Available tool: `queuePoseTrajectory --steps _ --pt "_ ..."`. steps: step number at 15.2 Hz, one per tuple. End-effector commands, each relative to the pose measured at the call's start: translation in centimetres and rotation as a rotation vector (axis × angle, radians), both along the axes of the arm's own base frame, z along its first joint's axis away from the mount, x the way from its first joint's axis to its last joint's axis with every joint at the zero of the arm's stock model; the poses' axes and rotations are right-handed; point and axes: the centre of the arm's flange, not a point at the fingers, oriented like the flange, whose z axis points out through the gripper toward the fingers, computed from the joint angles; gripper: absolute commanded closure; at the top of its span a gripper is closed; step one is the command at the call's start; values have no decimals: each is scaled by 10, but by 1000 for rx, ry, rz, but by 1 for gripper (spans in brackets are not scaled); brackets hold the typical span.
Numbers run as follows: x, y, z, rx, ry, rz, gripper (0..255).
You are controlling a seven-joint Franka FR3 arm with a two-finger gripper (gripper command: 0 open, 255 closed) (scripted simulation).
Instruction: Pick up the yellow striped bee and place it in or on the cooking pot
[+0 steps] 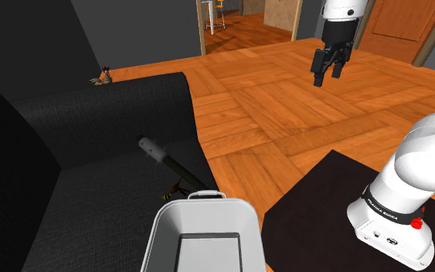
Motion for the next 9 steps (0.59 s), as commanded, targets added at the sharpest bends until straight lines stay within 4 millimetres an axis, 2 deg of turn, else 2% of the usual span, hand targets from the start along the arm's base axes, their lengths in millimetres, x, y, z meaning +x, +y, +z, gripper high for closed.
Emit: queuePoseTrajectory --steps 1,9 --pt "0 0 0 0 0 0 0" --pt "49 68 -57 2 -53 135 0"
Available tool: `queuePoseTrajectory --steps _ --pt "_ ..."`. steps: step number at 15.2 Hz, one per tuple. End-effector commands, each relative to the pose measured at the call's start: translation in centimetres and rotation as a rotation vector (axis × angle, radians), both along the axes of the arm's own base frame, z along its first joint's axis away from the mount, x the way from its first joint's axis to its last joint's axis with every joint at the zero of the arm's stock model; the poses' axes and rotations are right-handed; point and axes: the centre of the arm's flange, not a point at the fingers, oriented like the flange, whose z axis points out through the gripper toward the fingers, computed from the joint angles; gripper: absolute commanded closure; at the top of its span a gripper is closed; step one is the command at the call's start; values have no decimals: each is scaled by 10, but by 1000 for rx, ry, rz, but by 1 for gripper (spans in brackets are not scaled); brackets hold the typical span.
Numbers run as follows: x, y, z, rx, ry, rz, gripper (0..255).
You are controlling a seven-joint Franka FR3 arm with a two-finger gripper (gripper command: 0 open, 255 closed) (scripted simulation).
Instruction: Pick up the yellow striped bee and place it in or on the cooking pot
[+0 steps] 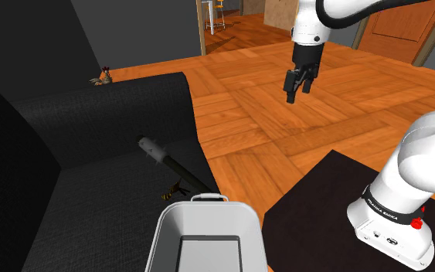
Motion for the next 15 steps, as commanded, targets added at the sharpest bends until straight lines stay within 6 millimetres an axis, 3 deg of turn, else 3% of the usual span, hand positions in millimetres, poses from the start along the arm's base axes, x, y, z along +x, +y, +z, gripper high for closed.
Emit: queuePoseTrajectory --steps 1,15 --pt "13 19 -14 1 -15 34 0" --pt "81 154 -107 5 -108 271 0"
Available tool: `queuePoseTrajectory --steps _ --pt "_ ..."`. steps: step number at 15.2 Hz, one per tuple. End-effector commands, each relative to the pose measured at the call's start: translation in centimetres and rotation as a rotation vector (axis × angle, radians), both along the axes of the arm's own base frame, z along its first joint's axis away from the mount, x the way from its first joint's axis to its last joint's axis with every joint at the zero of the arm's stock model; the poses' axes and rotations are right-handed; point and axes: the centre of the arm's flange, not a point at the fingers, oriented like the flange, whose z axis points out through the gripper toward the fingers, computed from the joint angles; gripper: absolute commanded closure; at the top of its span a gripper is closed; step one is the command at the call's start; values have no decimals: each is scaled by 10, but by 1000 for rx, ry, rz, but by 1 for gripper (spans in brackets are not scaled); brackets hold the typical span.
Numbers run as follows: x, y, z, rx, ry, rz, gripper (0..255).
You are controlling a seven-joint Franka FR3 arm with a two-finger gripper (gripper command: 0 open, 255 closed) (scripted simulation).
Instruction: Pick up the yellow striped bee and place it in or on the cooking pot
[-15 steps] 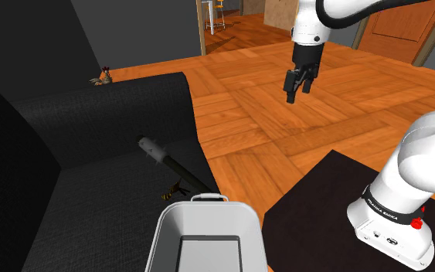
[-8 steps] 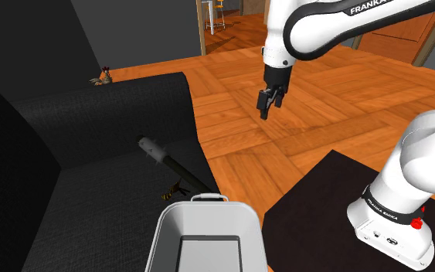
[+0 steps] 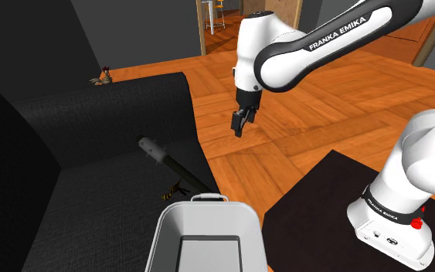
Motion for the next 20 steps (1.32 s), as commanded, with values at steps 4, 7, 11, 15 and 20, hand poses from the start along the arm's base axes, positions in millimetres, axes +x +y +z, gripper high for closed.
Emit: queuePoseTrajectory --steps 4,7,11,15,20 --pt "21 51 -32 2 -34 86 0" --pt "30 83 -51 3 -54 136 0" --pt "41 125 -76 4 -80 204 0" --pt "50 169 -100 5 -107 272 0" --pt "58 225 -130 6 -140 357 0"
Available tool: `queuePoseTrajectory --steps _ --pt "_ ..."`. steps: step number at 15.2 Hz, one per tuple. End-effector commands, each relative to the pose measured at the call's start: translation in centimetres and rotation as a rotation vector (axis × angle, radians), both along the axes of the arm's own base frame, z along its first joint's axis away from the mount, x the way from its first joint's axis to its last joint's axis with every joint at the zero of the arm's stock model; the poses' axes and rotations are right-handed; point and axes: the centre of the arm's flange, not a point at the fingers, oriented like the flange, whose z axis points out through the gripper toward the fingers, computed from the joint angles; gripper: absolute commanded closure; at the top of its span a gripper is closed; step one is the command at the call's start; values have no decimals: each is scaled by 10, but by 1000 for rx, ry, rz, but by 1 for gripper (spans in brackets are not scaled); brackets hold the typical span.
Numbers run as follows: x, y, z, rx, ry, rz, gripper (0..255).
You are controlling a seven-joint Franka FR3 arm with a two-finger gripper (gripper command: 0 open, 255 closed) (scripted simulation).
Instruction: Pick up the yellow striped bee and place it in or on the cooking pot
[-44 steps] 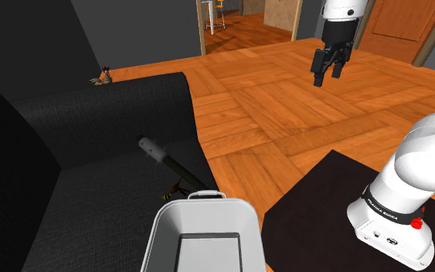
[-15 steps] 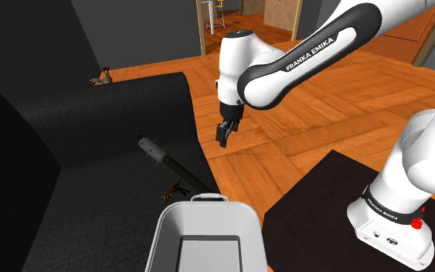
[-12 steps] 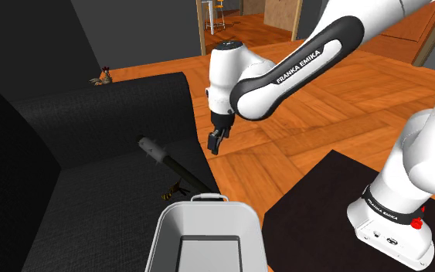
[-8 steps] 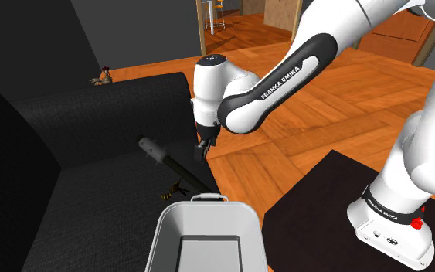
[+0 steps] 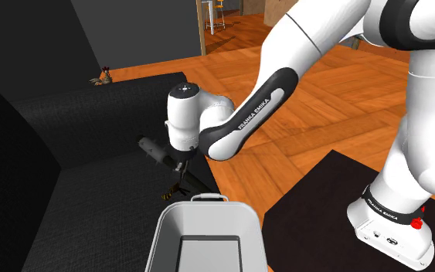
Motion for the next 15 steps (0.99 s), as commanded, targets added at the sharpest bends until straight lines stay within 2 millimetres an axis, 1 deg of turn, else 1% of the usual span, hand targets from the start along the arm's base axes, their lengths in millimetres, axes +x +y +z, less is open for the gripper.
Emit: queuePoseTrajectory --steps 1,5,12,15 --pt "1 25 -11 0 -14 35 0" --pt "4 69 -35 1 -40 102 0" --pt "12 72 -71 1 -40 102 0" --pt "13 73 -74 1 -40 102 0"
